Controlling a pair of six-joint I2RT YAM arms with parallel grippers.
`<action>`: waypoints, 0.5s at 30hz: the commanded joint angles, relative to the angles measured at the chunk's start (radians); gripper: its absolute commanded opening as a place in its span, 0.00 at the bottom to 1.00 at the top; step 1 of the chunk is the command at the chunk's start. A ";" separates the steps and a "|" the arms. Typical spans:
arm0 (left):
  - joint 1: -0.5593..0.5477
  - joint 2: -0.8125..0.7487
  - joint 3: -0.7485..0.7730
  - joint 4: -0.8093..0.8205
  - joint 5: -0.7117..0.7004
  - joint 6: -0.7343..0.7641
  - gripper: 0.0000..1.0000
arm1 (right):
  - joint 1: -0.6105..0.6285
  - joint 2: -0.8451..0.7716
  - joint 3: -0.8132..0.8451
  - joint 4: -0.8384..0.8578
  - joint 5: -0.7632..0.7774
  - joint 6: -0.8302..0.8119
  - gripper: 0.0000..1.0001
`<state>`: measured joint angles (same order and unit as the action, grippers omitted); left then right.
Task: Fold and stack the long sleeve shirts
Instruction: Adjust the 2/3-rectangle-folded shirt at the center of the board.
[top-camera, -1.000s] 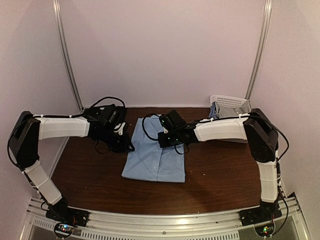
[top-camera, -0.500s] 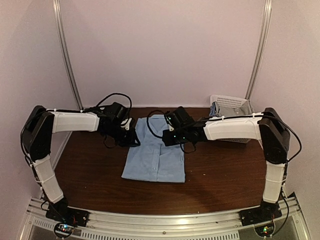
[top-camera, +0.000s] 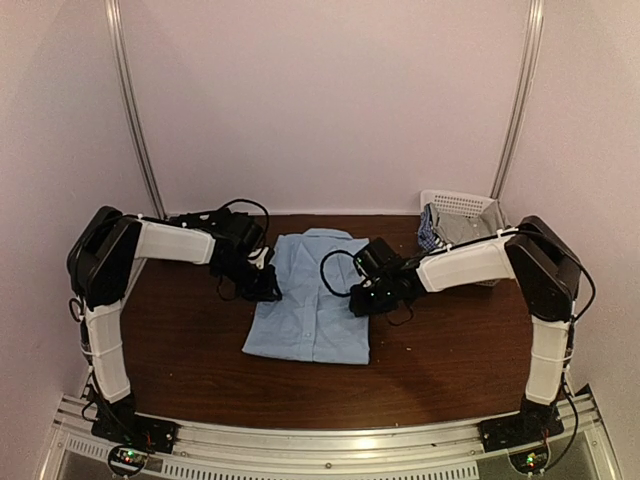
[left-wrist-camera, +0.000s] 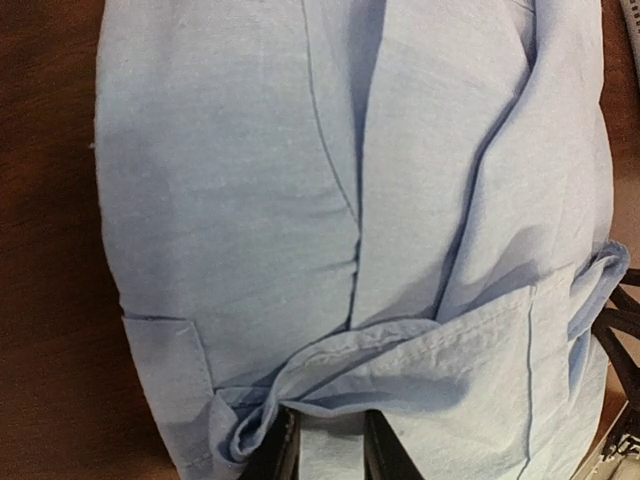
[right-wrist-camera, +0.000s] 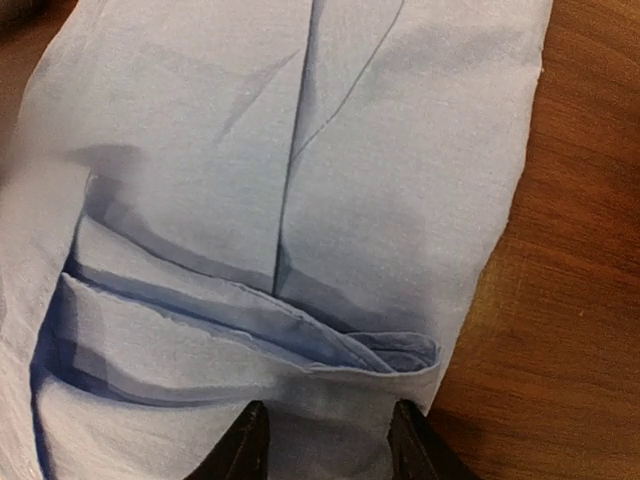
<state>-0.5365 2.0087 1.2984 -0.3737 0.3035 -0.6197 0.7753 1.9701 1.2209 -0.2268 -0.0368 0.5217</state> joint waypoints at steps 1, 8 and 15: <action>0.004 -0.028 0.026 0.007 -0.002 0.023 0.24 | 0.014 -0.035 0.021 -0.025 0.020 -0.014 0.46; 0.003 -0.145 -0.004 -0.003 -0.028 0.017 0.25 | 0.078 -0.057 0.154 -0.116 0.130 -0.114 0.57; 0.003 -0.254 -0.066 -0.034 -0.053 0.017 0.26 | 0.103 0.060 0.292 -0.159 0.133 -0.275 0.62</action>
<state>-0.5365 1.8126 1.2781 -0.3901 0.2726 -0.6144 0.8764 1.9671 1.4643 -0.3382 0.0639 0.3672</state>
